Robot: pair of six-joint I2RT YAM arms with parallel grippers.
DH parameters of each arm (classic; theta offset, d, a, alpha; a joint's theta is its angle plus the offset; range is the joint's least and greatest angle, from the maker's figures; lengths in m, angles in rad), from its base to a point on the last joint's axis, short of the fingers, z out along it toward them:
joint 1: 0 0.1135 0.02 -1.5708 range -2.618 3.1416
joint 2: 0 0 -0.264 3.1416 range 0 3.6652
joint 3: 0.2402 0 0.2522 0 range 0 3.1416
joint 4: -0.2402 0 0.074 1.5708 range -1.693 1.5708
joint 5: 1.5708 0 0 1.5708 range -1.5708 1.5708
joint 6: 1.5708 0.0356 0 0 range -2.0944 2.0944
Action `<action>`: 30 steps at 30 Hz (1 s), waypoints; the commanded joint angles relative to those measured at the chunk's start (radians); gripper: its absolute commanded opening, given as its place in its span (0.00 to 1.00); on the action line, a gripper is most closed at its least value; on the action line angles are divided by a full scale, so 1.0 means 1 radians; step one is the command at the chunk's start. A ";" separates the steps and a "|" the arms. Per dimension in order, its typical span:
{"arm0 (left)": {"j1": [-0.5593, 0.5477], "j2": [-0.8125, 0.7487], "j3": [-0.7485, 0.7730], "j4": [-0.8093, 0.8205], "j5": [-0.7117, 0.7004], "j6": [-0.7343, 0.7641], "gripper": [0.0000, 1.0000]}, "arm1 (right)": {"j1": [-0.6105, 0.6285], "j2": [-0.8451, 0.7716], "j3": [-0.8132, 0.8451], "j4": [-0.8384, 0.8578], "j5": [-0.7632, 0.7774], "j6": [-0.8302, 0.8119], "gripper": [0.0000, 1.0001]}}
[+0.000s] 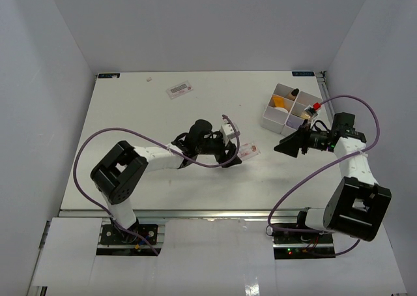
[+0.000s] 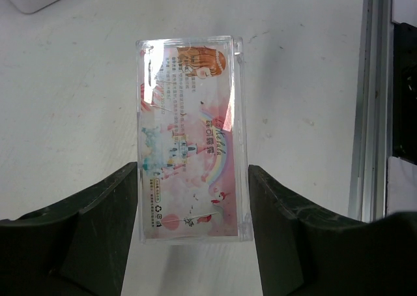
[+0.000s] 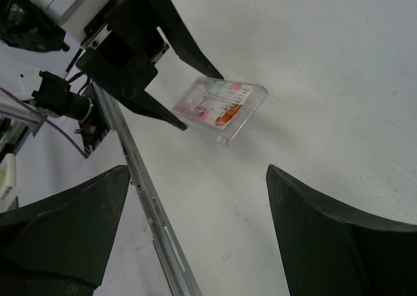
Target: Organize the makeup
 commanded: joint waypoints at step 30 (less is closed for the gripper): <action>-0.200 0.019 0.133 0.140 -0.198 -0.044 0.19 | 0.091 0.234 0.097 -0.020 0.005 0.215 0.43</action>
